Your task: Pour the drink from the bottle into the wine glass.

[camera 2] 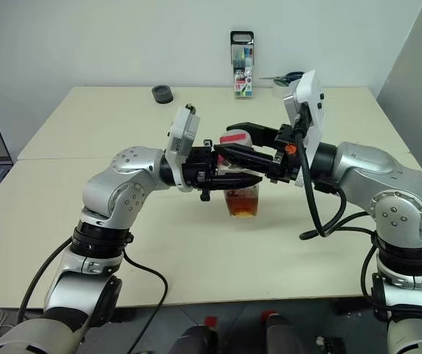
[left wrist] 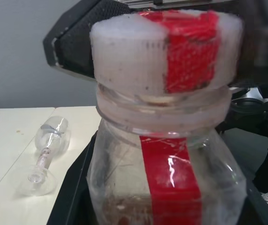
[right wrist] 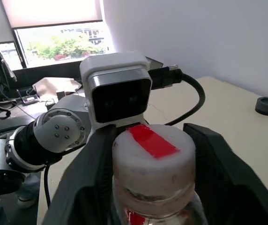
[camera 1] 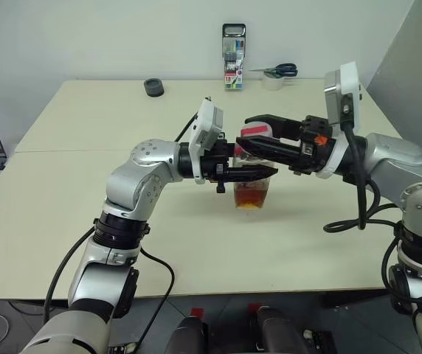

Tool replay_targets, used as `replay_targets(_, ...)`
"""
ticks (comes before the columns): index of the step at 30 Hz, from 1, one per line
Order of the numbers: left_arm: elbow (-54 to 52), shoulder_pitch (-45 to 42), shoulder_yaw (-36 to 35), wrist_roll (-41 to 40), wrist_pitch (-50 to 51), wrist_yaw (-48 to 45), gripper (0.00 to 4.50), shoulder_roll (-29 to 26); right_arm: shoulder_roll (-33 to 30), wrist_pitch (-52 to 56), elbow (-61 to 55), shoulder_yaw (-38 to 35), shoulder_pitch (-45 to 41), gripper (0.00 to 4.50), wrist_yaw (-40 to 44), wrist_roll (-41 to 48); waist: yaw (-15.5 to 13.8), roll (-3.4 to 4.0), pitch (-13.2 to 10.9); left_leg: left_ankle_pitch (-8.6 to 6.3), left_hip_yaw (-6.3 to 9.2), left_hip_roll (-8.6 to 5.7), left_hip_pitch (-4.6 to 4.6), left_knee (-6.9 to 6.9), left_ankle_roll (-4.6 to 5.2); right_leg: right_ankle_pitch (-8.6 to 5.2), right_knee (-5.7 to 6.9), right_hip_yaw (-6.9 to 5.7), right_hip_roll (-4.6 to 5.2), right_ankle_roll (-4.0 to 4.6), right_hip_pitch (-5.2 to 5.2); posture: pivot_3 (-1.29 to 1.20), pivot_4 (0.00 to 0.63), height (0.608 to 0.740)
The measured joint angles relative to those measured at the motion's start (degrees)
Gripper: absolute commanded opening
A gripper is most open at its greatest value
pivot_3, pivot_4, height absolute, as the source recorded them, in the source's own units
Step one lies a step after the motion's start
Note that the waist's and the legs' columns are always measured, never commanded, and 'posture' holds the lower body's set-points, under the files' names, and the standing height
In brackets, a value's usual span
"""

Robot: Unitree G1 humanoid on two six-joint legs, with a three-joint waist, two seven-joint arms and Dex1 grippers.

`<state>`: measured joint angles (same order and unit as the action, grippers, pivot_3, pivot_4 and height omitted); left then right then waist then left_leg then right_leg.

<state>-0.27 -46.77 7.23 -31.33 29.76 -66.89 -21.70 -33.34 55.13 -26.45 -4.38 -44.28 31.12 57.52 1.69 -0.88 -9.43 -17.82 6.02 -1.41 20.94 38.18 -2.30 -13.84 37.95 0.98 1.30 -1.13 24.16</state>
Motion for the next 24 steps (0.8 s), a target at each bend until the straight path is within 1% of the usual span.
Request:
replay_targets(4, 0.0, 0.0, -0.1, 0.0, 0.0, 0.0, 1.82, 0.0, 0.5, 0.2, 0.2, -0.2, -0.1, 1.86, -0.9, 0.5, 0.0, 0.0, 0.0, 0.0, 0.0, 0.0, 0.0, 0.0, 0.0, 0.0, 0.0, 0.0, 0.0, 0.0, 0.0, 0.0, 0.15, 0.74)
replay_targets(8, 0.0, 0.0, -1.1, -0.3, 0.0, 0.5, 1.82, 0.0, 2.5, 2.0, 2.6, -1.7, -1.4, 1.86, -4.8, 4.5, 0.0, 0.01, 0.0, 0.0, -0.01, 0.01, 0.0, 0.0, 0.0, 0.0, 0.01, 0.02, 0.01, 0.0, 0.01, 0.0, 0.15, 0.74)
replay_targets(10, 0.0, -0.2, -1.2, -0.1, 0.0, 1.3, 1.82, 0.2, 0.5, 0.1, 2.4, -0.1, -2.0, 1.86, -3.0, 1.6, 0.0, 0.01, 0.0, -0.02, 0.0, 0.0, 0.0, -0.02, 0.03, 0.0, -0.01, 0.0, 0.0, 0.0, 0.0, 0.0, 0.15, 0.74)
replay_targets(11, 0.0, -0.2, -0.8, 0.2, -0.1, 1.4, 1.82, 0.2, -2.4, -3.1, 1.5, 2.3, -1.9, 1.86, -0.3, -2.0, 0.0, 0.03, 0.0, -0.02, -0.01, -0.03, 0.01, -0.02, 0.03, 0.0, -0.04, -0.01, 0.0, -0.01, 0.0, 0.0, 0.15, 0.74)
replay_targets(13, 0.1, 0.0, -0.2, 0.5, 0.0, 1.4, 1.82, 0.2, -5.8, -7.6, 0.2, 4.5, -1.9, 1.86, 3.8, -7.4, 0.0, 0.01, 0.0, -0.02, -0.05, -0.04, 0.04, -0.01, 0.04, -0.02, -0.12, -0.07, -0.01, -0.03, -0.02, 0.0, 0.15, 0.74)
replay_targets(14, 0.1, 0.0, -0.3, 0.5, 0.0, 1.5, 1.82, 0.3, -5.4, -7.6, 0.6, 4.1, -1.9, 1.86, 3.8, -6.7, 0.0, -0.01, 0.0, -0.02, -0.04, -0.03, 0.03, -0.01, 0.03, -0.01, -0.1, -0.03, 0.0, -0.03, -0.03, 0.0, 0.15, 0.74)
replay_targets(15, 0.1, 0.0, -0.3, 0.6, 0.0, 1.4, 1.82, 0.2, -3.6, -6.7, 1.9, 1.9, -1.9, 1.86, 2.0, -4.0, 0.0, -0.01, 0.0, 0.0, -0.03, -0.02, 0.02, 0.0, 0.0, -0.01, -0.06, 0.0, 0.0, -0.02, -0.02, 0.0, 0.15, 0.74)
replay_targets(16, 0.1, 0.1, -0.2, 0.6, 0.0, 1.2, 1.82, 0.2, -1.9, -4.8, 4.2, -1.4, -2.2, 1.86, -1.3, 0.3, 0.0, -0.01, 0.0, 0.09, -0.02, -0.02, 0.01, 0.02, -0.15, 0.0, -0.01, 0.02, 0.01, -0.01, -0.02, 0.0, 0.15, 0.74)
replay_targets(18, 0.0, 0.5, -0.2, 0.6, 0.0, 1.1, 1.82, 0.1, -1.0, -1.0, 8.6, -7.4, -2.3, 1.86, -8.1, 8.6, -0.1, -0.01, 0.0, 0.1, -0.01, -0.01, 0.01, 0.02, -0.17, 0.0, 0.01, 0.03, 0.07, 0.0, -0.01, 0.0, 0.15, 0.74)
replay_targets(20, 0.0, 0.7, -0.2, 0.6, 0.0, 1.1, 1.82, 0.0, -0.6, 0.8, 9.0, -10.1, -2.1, 1.86, -12.6, 13.7, -0.1, 0.0, 0.0, 0.09, -0.02, 0.03, 0.02, -0.04, -0.16, 0.0, -0.01, 0.04, 0.1, 0.0, 0.01, 0.0, 0.15, 0.74)
replay_targets(22, 0.0, 0.7, -0.2, 0.6, 0.0, 1.1, 1.82, 0.1, -1.0, 1.1, 8.0, -10.5, -1.2, 1.86, -14.7, 14.5, 0.0, 0.0, 0.0, 0.03, -0.04, 0.05, 0.02, -0.06, -0.05, 0.0, -0.03, 0.04, 0.08, 0.0, 0.01, 0.0, 0.15, 0.74)
replay_targets(24, -0.1, 0.8, -0.1, 0.6, 0.0, 1.1, 1.82, 0.1, -4.0, -0.3, 4.7, -9.8, 2.9, 1.86, -13.7, 10.4, -0.1, 0.0, 0.0, -0.03, -0.08, 0.02, 0.05, -0.07, 0.05, -0.01, -0.07, -0.02, 0.01, 0.0, -0.01, 0.0, 0.15, 0.74)
